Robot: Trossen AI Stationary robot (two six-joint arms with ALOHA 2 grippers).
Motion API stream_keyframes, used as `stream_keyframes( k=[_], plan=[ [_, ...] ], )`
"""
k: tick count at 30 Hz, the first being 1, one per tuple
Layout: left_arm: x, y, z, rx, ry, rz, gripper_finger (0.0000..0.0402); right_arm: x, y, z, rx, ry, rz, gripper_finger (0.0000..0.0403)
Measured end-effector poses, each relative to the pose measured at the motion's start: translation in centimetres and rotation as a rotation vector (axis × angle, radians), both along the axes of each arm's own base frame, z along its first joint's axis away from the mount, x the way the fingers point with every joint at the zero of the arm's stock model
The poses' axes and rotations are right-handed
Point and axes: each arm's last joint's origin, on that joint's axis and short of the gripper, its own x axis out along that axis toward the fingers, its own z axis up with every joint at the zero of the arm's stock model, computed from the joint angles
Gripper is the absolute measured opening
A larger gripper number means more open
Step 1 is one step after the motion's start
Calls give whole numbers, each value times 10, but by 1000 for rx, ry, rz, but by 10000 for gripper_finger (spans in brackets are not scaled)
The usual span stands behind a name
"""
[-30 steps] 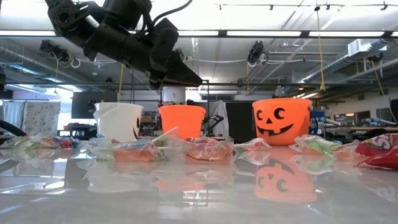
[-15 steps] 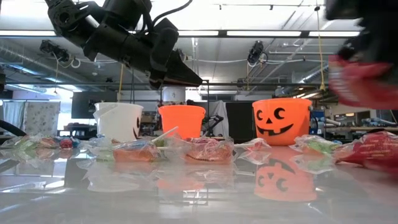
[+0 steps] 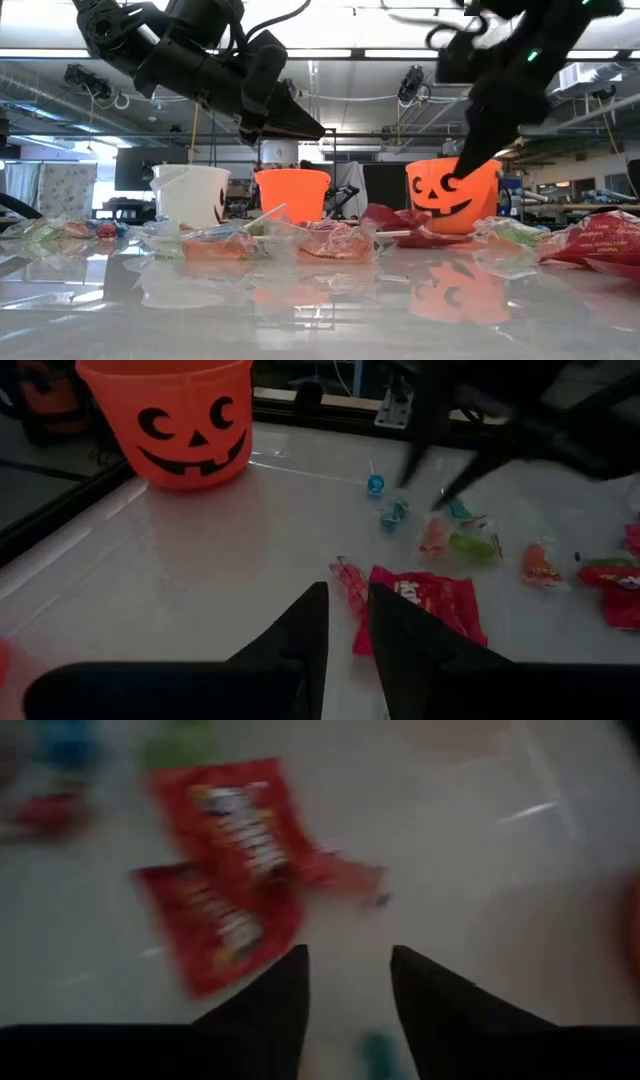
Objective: Sort candy by brand, put in halloween buckets
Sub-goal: Put the red candy into the right orange bucket
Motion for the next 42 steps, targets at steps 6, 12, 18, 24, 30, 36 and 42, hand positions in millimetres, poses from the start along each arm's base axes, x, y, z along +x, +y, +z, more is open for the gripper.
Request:
stream_keyframes(
  k=[6,12,18,24,30,36,42],
  plan=[
    [0,0,-1,0,6,0,80,20,-21,-18,119,9,6,204],
    [-1,-1,-3,-7,33,-12,80,30,-13,-40,326,87,133,215],
    [-1,-1,-4,-12,42,-21,80,39,-12,-37,271,-14,163,213],
    [-1,-1,-4,-9,48,-23,80,38,-11,-49,276,3,142,213],
    [-2,-1,-5,-10,57,-29,80,35,-2,-69,223,47,141,209],
    [-1,-1,-4,-9,44,-30,80,37,2,-65,240,-9,147,121],
    [0,0,-1,-9,9,-27,80,36,5,-41,310,-106,212,27]
  ],
)
